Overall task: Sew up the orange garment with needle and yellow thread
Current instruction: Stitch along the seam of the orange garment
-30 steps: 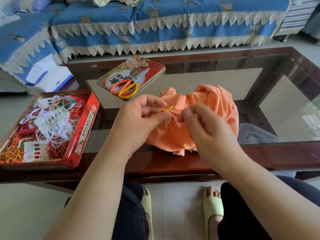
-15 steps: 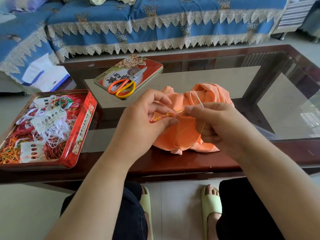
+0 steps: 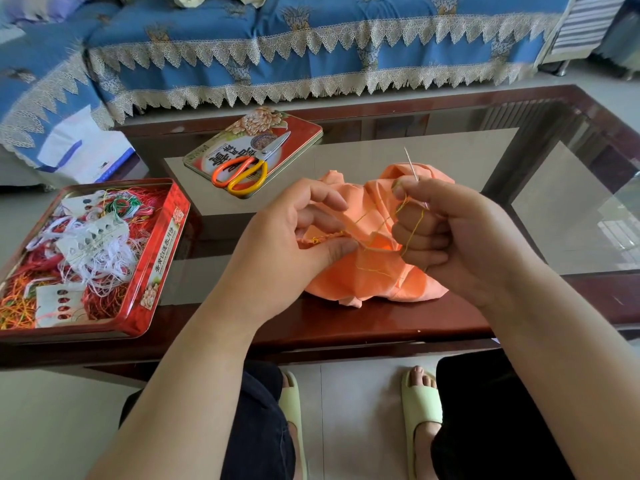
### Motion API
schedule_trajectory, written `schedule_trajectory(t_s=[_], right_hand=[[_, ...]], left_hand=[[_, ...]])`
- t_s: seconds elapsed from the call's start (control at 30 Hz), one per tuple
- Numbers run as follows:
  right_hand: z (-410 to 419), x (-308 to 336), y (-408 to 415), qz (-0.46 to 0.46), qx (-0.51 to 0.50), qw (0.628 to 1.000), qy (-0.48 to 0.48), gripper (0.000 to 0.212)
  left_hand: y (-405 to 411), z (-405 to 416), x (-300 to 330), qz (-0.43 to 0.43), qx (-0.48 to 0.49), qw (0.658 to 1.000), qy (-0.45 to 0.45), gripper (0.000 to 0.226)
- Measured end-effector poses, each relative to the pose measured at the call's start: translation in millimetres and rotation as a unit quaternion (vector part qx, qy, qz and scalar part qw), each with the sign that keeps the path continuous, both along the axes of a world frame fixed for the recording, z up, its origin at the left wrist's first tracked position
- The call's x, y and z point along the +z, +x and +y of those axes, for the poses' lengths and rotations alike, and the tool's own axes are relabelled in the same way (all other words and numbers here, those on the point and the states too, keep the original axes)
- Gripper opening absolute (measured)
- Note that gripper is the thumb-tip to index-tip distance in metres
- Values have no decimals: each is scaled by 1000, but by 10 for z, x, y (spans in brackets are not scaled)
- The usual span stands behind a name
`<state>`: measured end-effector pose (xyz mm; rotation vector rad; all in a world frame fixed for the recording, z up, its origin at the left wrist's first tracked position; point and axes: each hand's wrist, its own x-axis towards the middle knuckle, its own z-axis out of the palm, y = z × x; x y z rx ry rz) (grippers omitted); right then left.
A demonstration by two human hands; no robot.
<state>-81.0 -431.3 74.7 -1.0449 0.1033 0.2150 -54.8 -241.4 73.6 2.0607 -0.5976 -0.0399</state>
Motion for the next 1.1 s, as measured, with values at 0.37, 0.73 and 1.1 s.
schedule_trajectory(t_s=[0.37,0.73,1.1], right_hand=[[-77,-2,30,-4,12,996,84,20],[-98,-9,-80,-181,134,876,-427,40],[-472,-99,208,98,-253,891,-364,44]], left_hand=[[58,29,-49,-18,32,998,49,22],[202,107,-182,-117,182,976,-13,2],[377,212,-269,-36,250,961,-109,12]])
